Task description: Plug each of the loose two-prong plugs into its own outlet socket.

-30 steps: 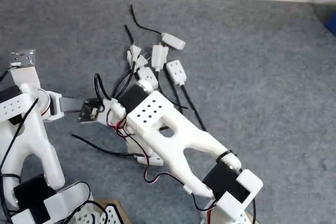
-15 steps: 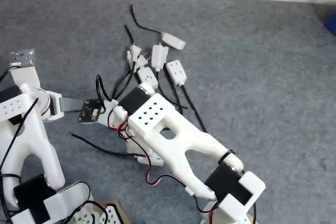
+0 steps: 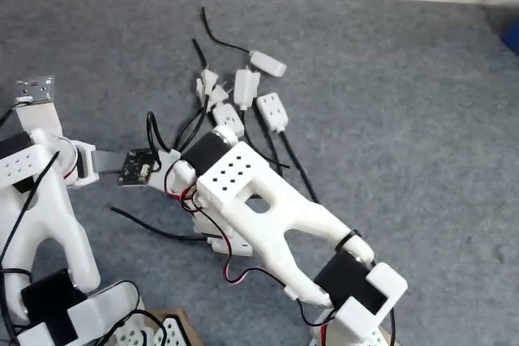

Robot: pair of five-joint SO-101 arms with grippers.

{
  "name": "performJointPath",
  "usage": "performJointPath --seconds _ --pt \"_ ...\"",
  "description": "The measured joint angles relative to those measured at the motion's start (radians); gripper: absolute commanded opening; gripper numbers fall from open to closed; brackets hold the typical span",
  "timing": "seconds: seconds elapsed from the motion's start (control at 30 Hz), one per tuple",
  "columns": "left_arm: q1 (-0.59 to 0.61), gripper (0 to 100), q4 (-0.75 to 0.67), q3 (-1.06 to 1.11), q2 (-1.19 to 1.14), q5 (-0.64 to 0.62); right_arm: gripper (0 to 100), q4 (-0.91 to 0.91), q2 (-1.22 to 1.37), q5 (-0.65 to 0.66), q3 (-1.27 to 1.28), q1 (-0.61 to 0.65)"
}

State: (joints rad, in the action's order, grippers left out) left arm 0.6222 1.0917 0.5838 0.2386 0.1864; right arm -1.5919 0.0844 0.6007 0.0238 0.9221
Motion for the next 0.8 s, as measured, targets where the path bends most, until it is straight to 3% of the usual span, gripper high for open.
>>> performJointPath --seconds 0.8 --pt "0.000 51 0.000 0.000 0.000 0.000 0.6 -0.034 0.000 0.043 0.000 0.000"
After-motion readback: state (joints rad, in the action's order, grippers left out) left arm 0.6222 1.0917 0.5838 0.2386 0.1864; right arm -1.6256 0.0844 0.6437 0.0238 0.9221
